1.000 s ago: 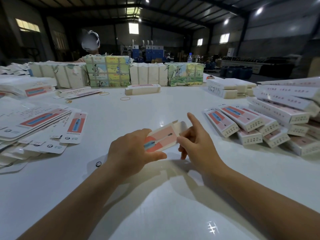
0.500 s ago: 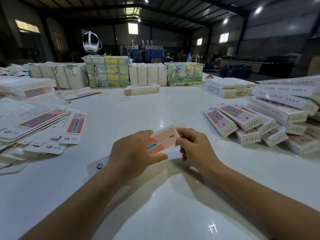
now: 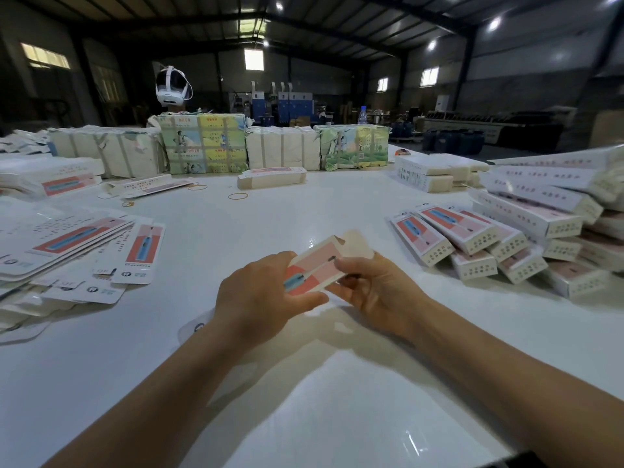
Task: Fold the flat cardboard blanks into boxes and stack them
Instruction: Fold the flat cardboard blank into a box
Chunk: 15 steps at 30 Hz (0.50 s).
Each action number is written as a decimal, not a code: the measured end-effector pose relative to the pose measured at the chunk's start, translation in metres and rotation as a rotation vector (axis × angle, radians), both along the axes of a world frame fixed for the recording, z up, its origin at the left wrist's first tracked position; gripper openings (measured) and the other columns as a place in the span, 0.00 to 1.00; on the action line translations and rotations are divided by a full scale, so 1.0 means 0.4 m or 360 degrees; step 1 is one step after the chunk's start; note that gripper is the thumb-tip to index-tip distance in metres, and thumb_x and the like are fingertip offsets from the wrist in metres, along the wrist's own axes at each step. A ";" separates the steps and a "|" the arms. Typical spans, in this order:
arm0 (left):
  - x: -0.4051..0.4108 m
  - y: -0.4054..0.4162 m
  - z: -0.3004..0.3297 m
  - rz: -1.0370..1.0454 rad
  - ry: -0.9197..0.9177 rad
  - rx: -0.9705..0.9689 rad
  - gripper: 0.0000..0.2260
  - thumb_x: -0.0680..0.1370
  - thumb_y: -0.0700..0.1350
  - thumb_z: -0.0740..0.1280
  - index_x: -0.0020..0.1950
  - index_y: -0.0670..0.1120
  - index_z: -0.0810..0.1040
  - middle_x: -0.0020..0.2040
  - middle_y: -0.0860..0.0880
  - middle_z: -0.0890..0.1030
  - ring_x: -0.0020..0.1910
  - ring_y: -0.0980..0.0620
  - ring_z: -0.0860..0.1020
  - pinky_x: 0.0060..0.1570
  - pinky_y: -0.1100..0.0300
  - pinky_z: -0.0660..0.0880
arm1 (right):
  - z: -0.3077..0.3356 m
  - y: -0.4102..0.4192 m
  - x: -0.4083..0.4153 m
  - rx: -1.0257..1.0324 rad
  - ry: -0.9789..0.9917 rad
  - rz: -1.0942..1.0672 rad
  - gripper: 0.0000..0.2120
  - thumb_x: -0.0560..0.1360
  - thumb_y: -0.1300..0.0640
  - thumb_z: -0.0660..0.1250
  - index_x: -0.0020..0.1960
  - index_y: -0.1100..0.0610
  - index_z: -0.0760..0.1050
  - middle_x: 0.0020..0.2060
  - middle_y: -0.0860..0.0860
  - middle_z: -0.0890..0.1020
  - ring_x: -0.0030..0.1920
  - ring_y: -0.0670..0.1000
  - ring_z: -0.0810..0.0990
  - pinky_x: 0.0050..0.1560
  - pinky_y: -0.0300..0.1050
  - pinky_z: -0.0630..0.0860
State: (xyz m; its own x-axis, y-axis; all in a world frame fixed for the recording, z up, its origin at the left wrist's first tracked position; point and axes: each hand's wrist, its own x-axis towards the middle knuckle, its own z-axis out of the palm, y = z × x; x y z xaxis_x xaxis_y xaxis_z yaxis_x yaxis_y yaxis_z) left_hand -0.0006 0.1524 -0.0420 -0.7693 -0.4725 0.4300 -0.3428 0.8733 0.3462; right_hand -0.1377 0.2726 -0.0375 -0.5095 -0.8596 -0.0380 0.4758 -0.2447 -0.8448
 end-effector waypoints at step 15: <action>0.000 0.000 -0.013 0.0148 0.0126 -0.0191 0.27 0.70 0.66 0.66 0.61 0.52 0.70 0.54 0.54 0.77 0.41 0.56 0.71 0.44 0.57 0.78 | 0.004 0.007 0.047 0.0116 0.0957 -0.0341 0.13 0.80 0.52 0.59 0.48 0.55 0.82 0.46 0.55 0.85 0.50 0.52 0.83 0.54 0.42 0.80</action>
